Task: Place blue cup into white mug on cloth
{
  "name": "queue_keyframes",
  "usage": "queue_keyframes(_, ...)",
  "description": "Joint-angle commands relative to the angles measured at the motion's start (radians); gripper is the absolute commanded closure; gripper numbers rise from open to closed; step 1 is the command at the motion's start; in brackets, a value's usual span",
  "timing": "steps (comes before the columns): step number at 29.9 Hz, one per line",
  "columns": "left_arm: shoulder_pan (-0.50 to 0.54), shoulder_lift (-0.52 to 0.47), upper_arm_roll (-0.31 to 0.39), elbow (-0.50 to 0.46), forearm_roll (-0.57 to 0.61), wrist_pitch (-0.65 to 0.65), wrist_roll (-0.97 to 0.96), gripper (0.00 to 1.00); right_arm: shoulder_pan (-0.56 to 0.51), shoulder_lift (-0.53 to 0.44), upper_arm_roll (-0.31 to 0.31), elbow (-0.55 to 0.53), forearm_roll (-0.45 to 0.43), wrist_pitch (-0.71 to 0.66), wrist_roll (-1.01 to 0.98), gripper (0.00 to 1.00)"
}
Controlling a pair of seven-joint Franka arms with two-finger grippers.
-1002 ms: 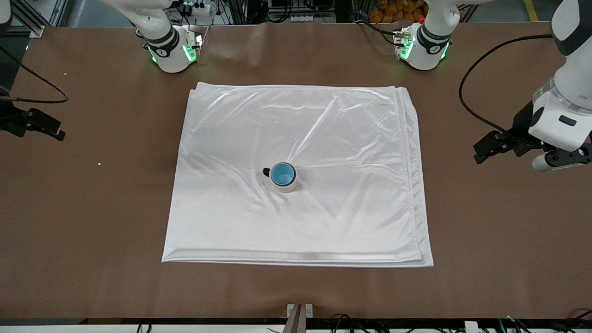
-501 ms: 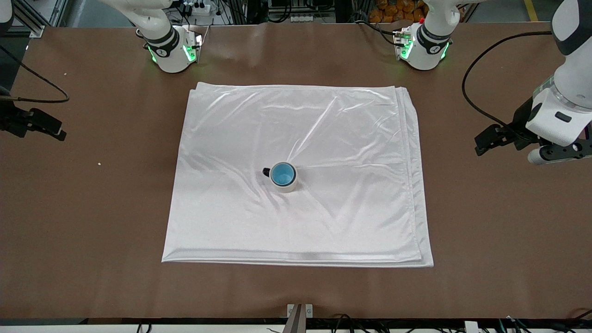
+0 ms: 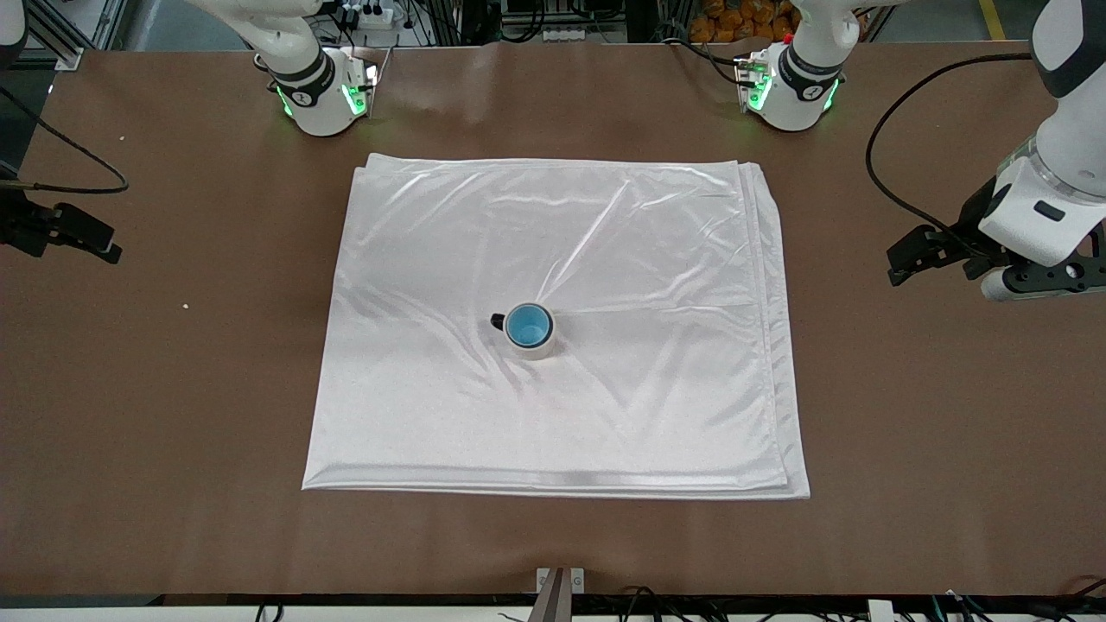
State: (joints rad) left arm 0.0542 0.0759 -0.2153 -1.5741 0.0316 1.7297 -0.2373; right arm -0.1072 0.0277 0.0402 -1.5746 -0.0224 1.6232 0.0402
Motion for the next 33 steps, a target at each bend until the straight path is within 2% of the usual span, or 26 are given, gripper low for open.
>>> queue_keyframes(1,0.013,-0.044,-0.009,-0.027,-0.009,-0.002,0.026,0.00,0.003,0.012,0.003,0.025,-0.021,-0.009,0.017,0.00)
queue_keyframes(33,0.015,-0.061,-0.009,-0.026,-0.009,-0.032,0.026,0.00,-0.005,0.012,0.004,0.024,-0.004,-0.011,0.014,0.00)
